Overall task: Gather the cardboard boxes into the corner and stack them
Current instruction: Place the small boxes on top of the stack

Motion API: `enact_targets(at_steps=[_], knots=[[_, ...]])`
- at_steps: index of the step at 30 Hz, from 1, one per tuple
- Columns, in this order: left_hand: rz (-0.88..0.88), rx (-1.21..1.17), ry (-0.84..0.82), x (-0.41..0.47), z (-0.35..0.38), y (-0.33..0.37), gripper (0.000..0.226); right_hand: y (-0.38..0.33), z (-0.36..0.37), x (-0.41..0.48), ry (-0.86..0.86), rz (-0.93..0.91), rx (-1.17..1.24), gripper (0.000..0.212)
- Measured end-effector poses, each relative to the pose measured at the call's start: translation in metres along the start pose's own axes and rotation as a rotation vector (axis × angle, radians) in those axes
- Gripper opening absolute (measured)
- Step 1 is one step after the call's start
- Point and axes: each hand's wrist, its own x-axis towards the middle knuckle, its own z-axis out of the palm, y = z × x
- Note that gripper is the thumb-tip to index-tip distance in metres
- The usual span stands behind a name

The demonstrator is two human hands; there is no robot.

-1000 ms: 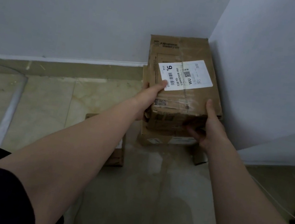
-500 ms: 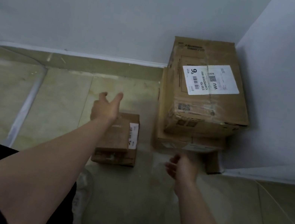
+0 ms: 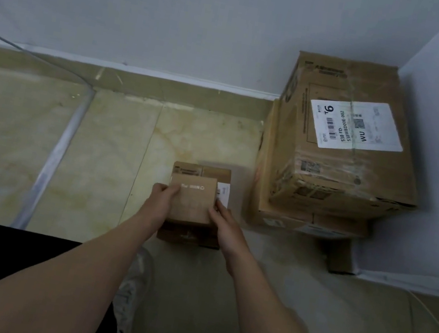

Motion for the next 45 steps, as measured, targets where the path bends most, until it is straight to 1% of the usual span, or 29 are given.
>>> enact_targets(at_steps=[2, 3, 9, 12, 13, 16, 18, 22, 24, 27, 31, 35, 38, 42, 45], knots=[[0.053, 0.084, 0.005, -0.004, 0.003, 0.003, 0.041, -0.004, 0.001, -0.003, 0.017, -0.028, 0.014, 0.056], [0.070, 0.083, 0.013, -0.008, 0.003, 0.009, 0.042, -0.008, 0.001, -0.005, 0.027, -0.048, 0.016, 0.056], [0.144, -0.106, 0.062, -0.027, 0.003, 0.068, 0.038, -0.059, -0.003, -0.022, 0.076, -0.168, 0.017, 0.053], [0.123, -0.227, 0.030, -0.044, -0.005, 0.099, 0.048, -0.099, -0.003, -0.036, 0.173, -0.267, -0.081, 0.053], [0.138, -0.246, 0.027, -0.050, -0.008, 0.107, 0.048, -0.111, -0.003, -0.041, 0.195, -0.304, -0.113, 0.051], [0.210, -0.286, 0.026, -0.066, -0.015, 0.131, 0.042, -0.143, -0.003, -0.057, 0.187, -0.408, -0.132, 0.047], [0.264, -0.278, 0.031, -0.078, -0.018, 0.150, 0.042, -0.162, -0.004, -0.069, 0.201, -0.460, -0.139, 0.046], [0.410, -0.174, 0.045, -0.106, -0.017, 0.196, 0.066, -0.197, -0.013, -0.090, 0.288, -0.531, -0.147, 0.047], [0.494, -0.139, 0.028, -0.120, -0.011, 0.221, 0.065, -0.218, -0.026, -0.104, 0.332, -0.572, -0.119, 0.046], [0.582, -0.066, -0.063, -0.141, 0.008, 0.252, 0.059, -0.247, -0.057, -0.123, 0.418, -0.581, -0.090, 0.042], [0.662, 0.065, -0.180, -0.161, 0.056, 0.278, 0.055, -0.258, -0.107, -0.136, 0.563, -0.539, -0.029, 0.043], [0.642, 0.131, -0.276, -0.170, 0.097, 0.283, 0.060, -0.254, -0.145, -0.142, 0.612, -0.489, -0.028, 0.041], [0.629, 0.155, -0.296, -0.168, 0.113, 0.281, 0.060, -0.249, -0.161, -0.137, 0.634, -0.489, -0.075, 0.039], [0.599, 0.143, -0.317, -0.164, 0.116, 0.277, 0.060, -0.253, -0.169, -0.131, 0.660, -0.500, -0.114, 0.050], [0.601, 0.116, -0.326, -0.158, 0.118, 0.273, 0.054, -0.251, -0.168, -0.132, 0.664, -0.481, -0.136, 0.063]])
